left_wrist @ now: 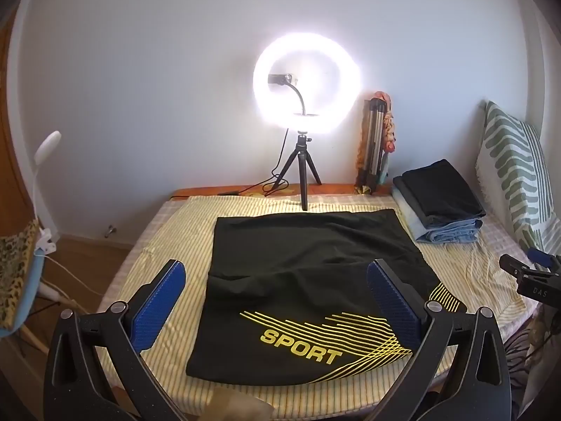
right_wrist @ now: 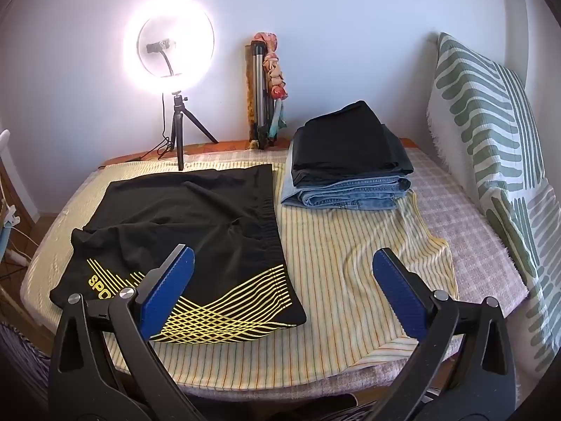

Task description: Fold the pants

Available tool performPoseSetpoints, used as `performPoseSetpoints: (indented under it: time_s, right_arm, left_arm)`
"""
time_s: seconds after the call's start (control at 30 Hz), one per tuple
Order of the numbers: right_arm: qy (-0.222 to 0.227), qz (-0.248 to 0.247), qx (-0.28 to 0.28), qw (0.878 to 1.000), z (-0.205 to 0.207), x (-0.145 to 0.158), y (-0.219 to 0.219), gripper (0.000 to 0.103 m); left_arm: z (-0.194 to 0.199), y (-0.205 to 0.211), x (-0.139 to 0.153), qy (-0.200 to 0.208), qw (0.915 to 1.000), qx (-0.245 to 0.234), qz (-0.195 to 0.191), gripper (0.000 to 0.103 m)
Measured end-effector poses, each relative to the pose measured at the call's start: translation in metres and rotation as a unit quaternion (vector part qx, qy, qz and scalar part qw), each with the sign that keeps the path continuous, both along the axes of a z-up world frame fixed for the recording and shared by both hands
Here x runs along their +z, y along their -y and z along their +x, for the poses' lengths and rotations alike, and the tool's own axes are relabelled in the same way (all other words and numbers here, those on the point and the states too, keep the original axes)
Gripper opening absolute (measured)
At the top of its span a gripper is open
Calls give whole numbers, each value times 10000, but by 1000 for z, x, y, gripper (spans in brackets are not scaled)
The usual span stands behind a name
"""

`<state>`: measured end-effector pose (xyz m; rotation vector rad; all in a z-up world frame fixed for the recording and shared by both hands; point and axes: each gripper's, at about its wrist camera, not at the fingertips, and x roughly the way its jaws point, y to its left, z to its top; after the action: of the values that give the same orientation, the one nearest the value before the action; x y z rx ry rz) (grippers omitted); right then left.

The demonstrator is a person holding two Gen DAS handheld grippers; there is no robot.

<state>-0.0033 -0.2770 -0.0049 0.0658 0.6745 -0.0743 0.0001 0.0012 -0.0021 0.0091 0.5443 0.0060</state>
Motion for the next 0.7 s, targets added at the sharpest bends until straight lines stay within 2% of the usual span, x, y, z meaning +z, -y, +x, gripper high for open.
performPoseSetpoints:
  time_s: [0.7]
  right_arm:
    - [34, 45, 68, 10000, -1, 1, -4, 103]
  left_arm:
    - [-4, 1, 7, 64, 10000, 39, -2, 103]
